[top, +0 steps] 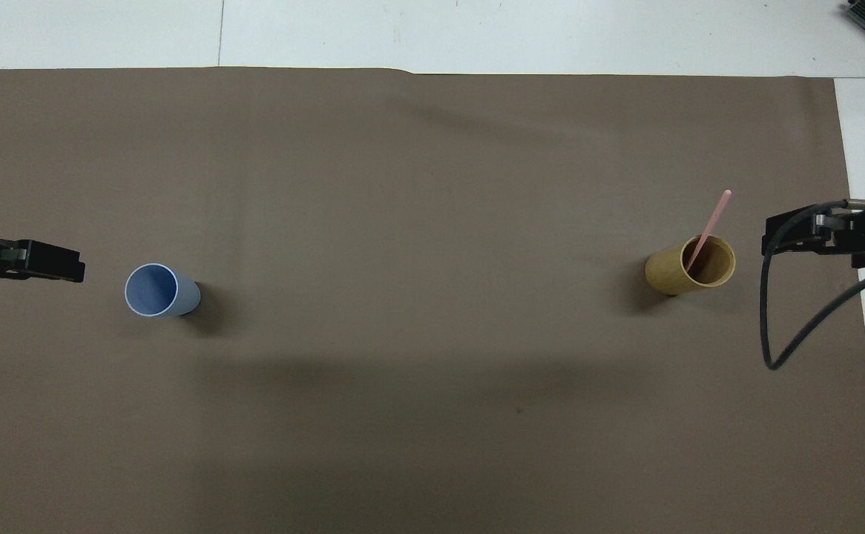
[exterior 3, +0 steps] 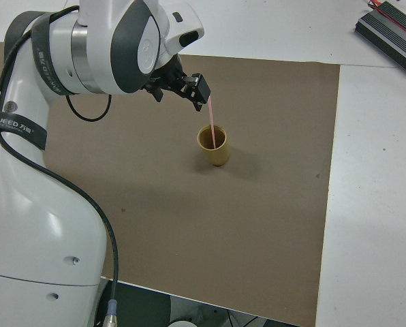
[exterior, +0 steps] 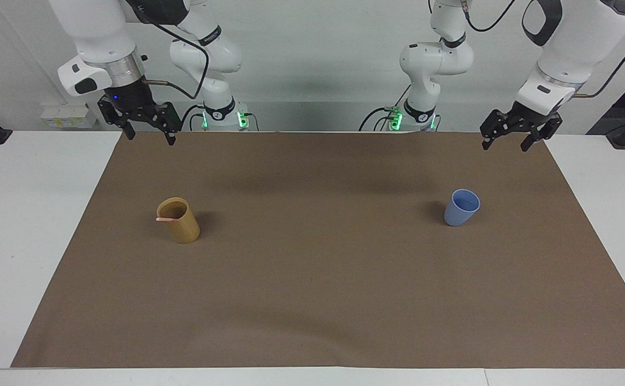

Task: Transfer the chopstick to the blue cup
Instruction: 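Move the left gripper forward to the light-blue cup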

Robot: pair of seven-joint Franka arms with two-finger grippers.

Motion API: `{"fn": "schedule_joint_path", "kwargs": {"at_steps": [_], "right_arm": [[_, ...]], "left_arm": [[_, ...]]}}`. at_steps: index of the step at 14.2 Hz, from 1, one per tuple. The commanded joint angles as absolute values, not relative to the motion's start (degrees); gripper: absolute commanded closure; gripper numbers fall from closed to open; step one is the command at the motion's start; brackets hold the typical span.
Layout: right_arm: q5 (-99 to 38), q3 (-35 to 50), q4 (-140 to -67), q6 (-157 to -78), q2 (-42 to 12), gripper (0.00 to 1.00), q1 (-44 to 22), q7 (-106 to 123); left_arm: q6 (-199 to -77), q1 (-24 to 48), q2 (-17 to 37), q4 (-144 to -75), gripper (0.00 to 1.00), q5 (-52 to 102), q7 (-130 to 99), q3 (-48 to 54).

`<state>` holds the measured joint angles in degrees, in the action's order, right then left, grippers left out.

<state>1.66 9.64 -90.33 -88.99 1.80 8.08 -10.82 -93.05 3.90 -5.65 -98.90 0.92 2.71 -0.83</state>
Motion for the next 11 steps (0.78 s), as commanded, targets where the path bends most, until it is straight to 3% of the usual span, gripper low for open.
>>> {"fn": "schedule_joint_path", "kwargs": {"at_steps": [1, 11], "right_arm": [[0.3, 9.8, -91.4, -89.7, 2.5, 0.0, 8.9, -9.1], [0.3, 9.8, -91.4, -89.7, 2.5, 0.0, 8.9, -9.1]], "left_arm": [[-94.7, 4.0, -7.2, -101.1, 0.0, -0.4, 3.5, -1.1], [-97.1, 3.7, -7.4, -104.6, 0.0, -0.3, 3.5, -1.1]]}}
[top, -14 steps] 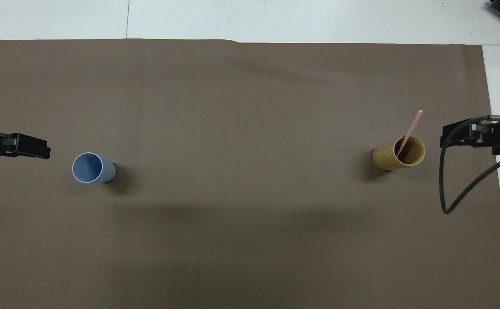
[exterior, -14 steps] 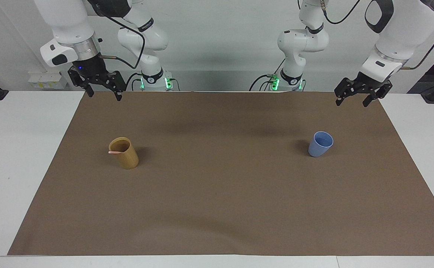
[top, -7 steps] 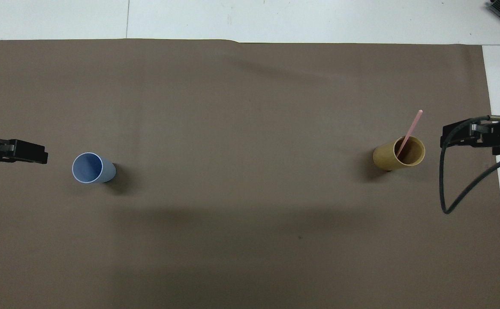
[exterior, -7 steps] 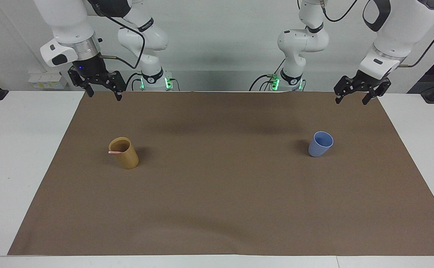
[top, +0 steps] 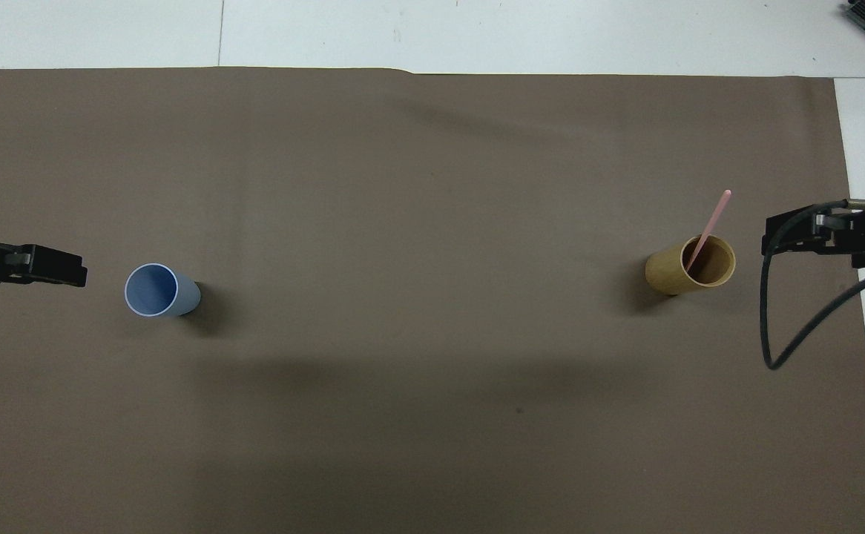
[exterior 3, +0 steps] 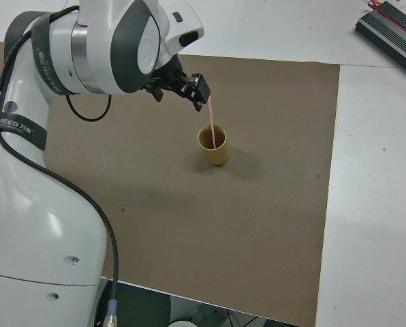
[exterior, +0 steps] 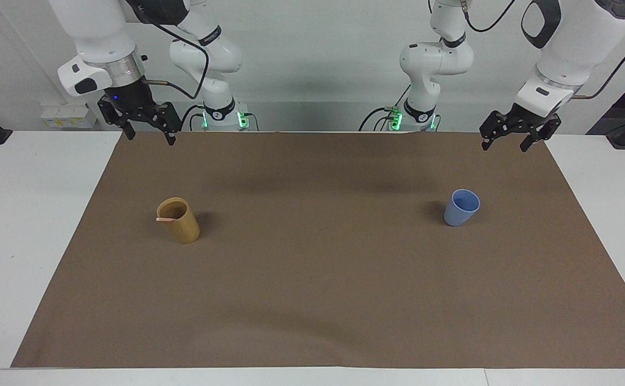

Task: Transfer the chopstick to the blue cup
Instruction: 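Move the left gripper forward to the light-blue cup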

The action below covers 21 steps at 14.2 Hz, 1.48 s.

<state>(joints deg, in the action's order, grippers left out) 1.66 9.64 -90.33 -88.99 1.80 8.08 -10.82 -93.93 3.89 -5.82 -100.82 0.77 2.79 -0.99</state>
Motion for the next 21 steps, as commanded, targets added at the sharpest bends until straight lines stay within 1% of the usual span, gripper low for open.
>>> {"fn": "schedule_joint_path", "kwargs": {"at_steps": [1, 2, 5, 9, 13, 16, 20, 21], "right_arm": [[0.3, 9.8, -91.4, -89.7, 2.5, 0.0, 8.9, -9.1], [0.3, 9.8, -91.4, -89.7, 2.5, 0.0, 8.9, -9.1], [0.3, 9.8, -91.4, -89.7, 2.5, 0.0, 8.9, -9.1], [0.3, 9.8, -91.4, -89.7, 2.5, 0.0, 8.9, -9.1], [0.3, 9.8, -91.4, -89.7, 2.5, 0.0, 8.9, -9.1], [0.3, 9.8, -91.4, -89.7, 2.5, 0.0, 8.9, -9.1], [0.3, 9.8, -91.4, -89.7, 2.5, 0.0, 8.9, -9.1], [0.3, 9.8, -91.4, -89.7, 2.5, 0.0, 8.9, -9.1]], "left_arm": [[-98.8, 3.5, -7.4, -105.8, 0.0, -0.3, 3.6, -1.2], [-100.8, 3.5, -7.3, -107.2, 0.0, -0.3, 4.5, -1.6], [-110.6, 1.2, -6.9, -114.3, 0.0, -0.3, 7.2, -1.7], [-121.6, 0.6, -4.0, -120.6, 0.0, -0.3, 8.1, -1.8], [-123.3, 1.3, -2.6, -122.1, 0.0, -0.3, 8.1, -1.7], [-128.6, 1.4, -2.4, -126.1, 0.0, -0.4, 8.4, -1.7], [-129.1, 1.2, -1.8, -126.7, 0.0, -0.4, 9.2, -1.7], [-129.1, 1.3, -1.3, -126.7, 0.12, -0.4, 9.2, -1.7]]}}
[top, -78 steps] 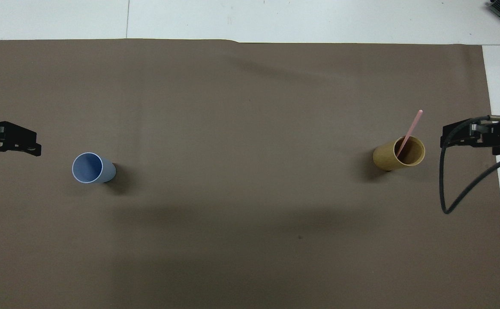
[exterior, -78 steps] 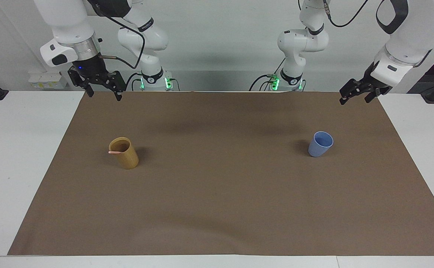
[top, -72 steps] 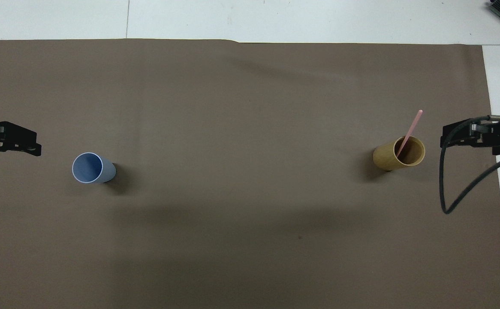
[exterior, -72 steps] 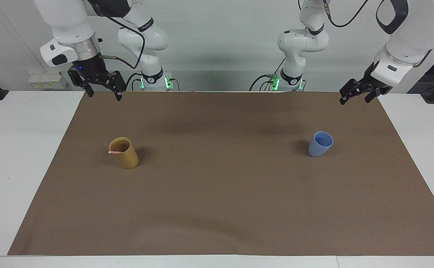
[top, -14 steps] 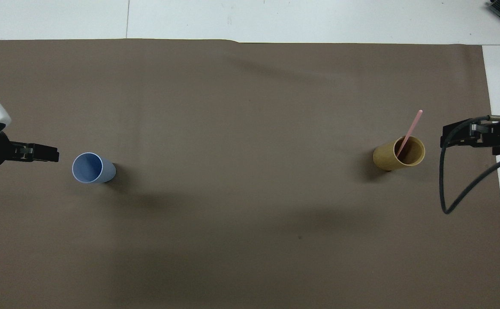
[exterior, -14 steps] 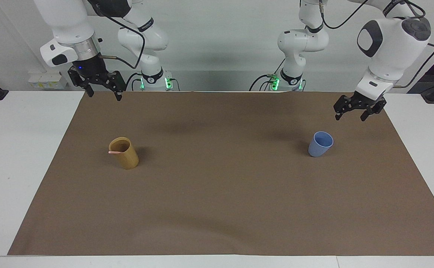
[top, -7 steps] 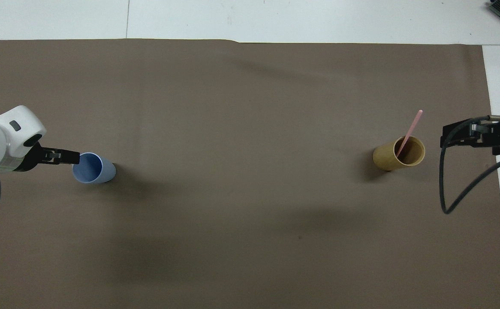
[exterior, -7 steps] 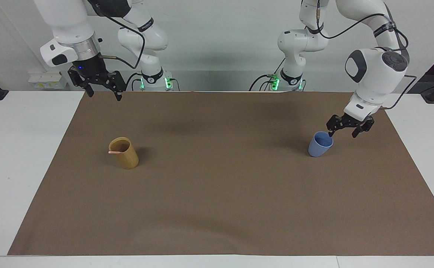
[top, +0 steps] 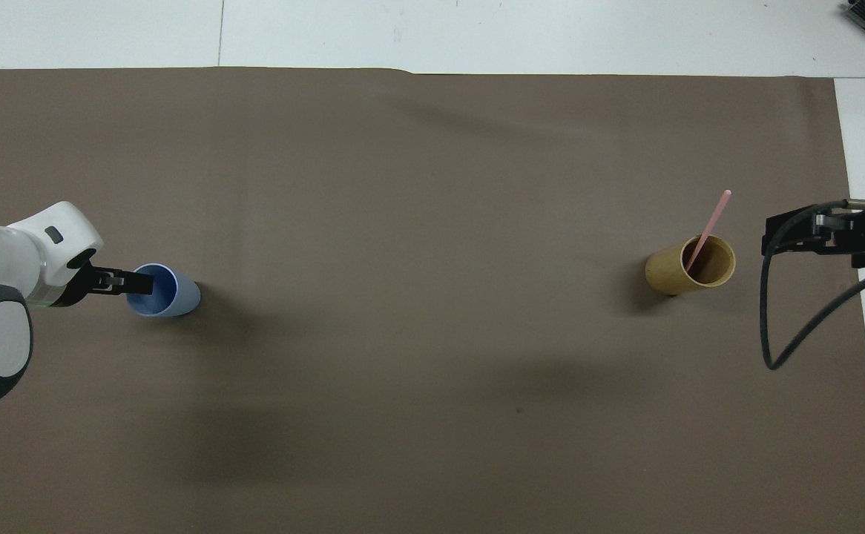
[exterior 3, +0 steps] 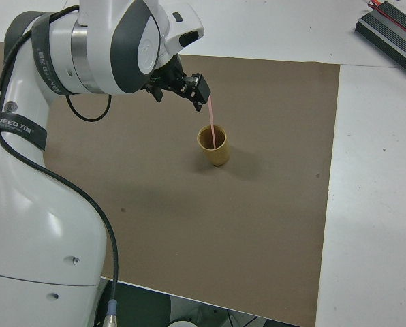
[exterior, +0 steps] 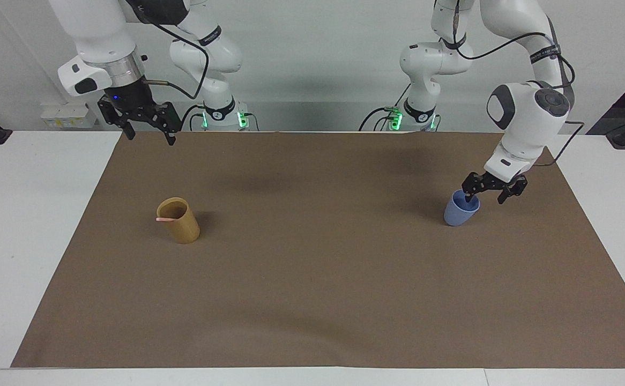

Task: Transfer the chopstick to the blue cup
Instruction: 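Push the light-blue cup toward the table center with the left gripper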

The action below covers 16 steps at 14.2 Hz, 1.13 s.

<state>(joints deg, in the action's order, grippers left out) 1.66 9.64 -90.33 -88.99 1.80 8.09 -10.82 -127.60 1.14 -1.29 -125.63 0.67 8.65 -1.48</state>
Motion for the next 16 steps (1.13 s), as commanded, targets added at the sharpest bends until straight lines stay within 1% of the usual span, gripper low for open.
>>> {"fn": "schedule_joint_path", "kwargs": {"at_steps": [1, 2, 4, 5, 10, 16], "right_arm": [[0.3, 9.8, -91.4, -89.7, 2.5, 0.0, 8.9, -9.1], [0.3, 9.8, -91.4, -89.7, 2.5, 0.0, 8.9, -9.1], [0.3, 9.8, -91.4, -89.7, 2.5, 0.0, 8.9, -9.1], [0.3, 9.8, -91.4, -89.7, 2.5, 0.0, 8.9, -9.1], [0.3, 9.8, -91.4, -89.7, 2.5, 0.0, 8.9, -9.1], [0.3, 9.8, -91.4, -89.1, 2.6, 0.0, 8.7, -9.1]], "left_arm": [[-129.1, 1.3, -1.2, -126.7, 0.26, -0.4, 9.2, -1.7], [-129.0, 1.4, -1.2, -126.7, 0.36, -0.4, 9.2, -1.7], [-128.8, 1.5, -1.2, -126.7, 0.6, -0.4, 9.2, -1.7], [-128.9, 1.5, -1.2, -126.8, 0.66, -0.4, 9.1, -1.7], [-128.8, 1.7, -1.2, -126.9, 0.77, -0.4, 8.4, -1.7], [-128.3, 1.7, -1.2, -126.9, 0.95, -0.4, 8.3, -1.6]]}}
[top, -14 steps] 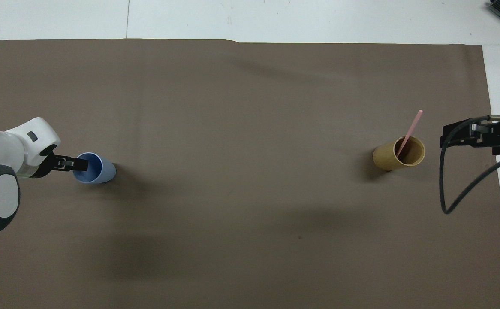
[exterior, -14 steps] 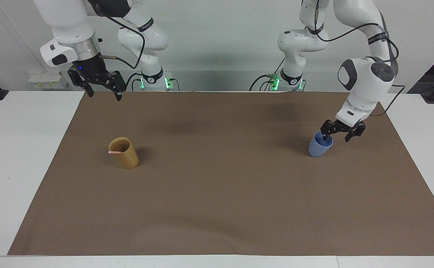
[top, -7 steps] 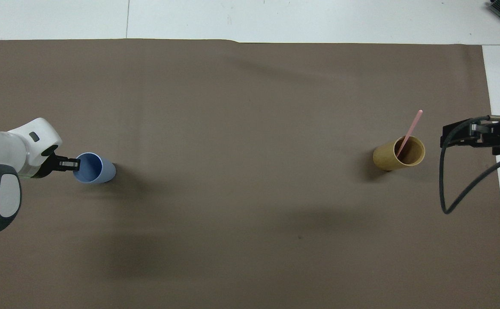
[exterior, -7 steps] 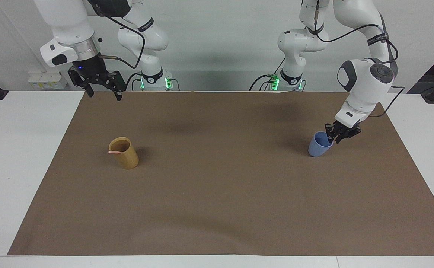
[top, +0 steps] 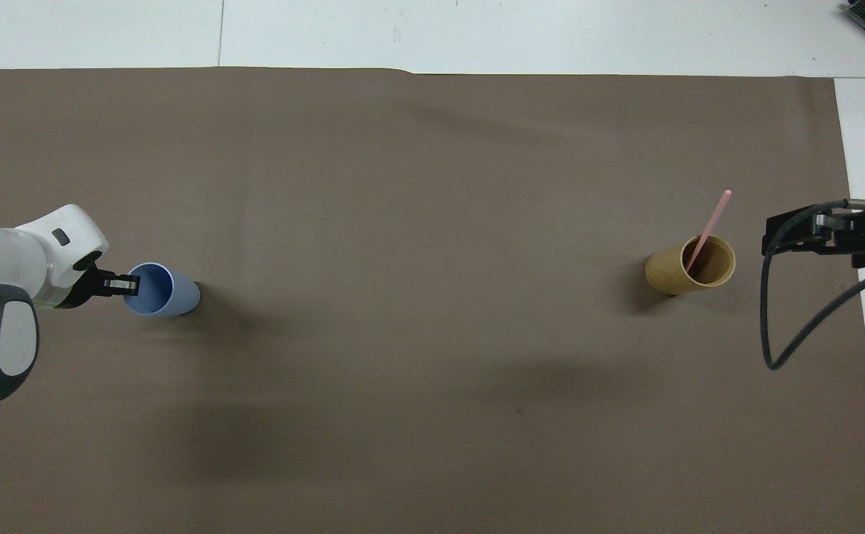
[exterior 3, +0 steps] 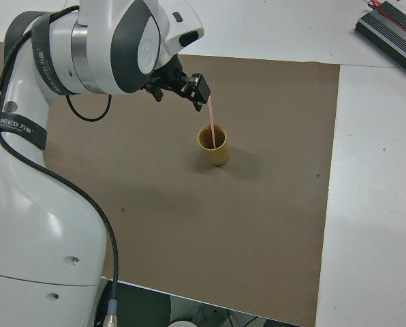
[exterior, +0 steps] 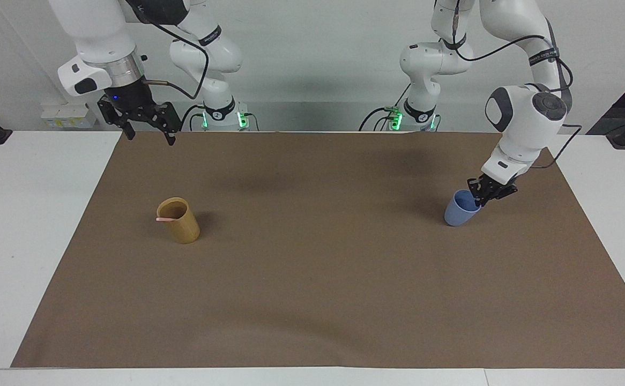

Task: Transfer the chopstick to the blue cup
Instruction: 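Push the light-blue cup toward the table center with the left gripper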

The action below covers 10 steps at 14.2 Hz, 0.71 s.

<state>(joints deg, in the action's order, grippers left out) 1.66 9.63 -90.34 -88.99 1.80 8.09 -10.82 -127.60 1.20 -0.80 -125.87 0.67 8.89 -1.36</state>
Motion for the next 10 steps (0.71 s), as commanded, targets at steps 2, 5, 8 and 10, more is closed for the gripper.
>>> {"fn": "schedule_joint_path", "kwargs": {"at_steps": [2, 5, 8, 10], "right_arm": [[0.3, 9.8, -91.4, -89.3, 2.5, 0.0, 8.6, -8.8], [0.3, 9.8, -91.4, -89.2, 2.5, 0.0, 8.6, -9.0], [0.3, 9.8, -91.4, -89.4, 2.5, 0.0, 8.7, -9.1], [0.3, 9.8, -91.4, -89.5, 2.5, 0.0, 8.7, -9.1]], "left_arm": [[-128.3, 1.7, -1.2, -126.9, 0.99, -0.3, 8.2, -1.6], [-127.4, 1.7, -1.1, -126.6, 1.0, -0.3, 8.1, -1.6], [-125.9, 2.1, -0.2, -124.6, 1.0, 0.2, 6.3, -1.3], [-121.5, 5.1, 1.2, -120.6, 1.0, 0.4, 2.0, -1.3]]}}
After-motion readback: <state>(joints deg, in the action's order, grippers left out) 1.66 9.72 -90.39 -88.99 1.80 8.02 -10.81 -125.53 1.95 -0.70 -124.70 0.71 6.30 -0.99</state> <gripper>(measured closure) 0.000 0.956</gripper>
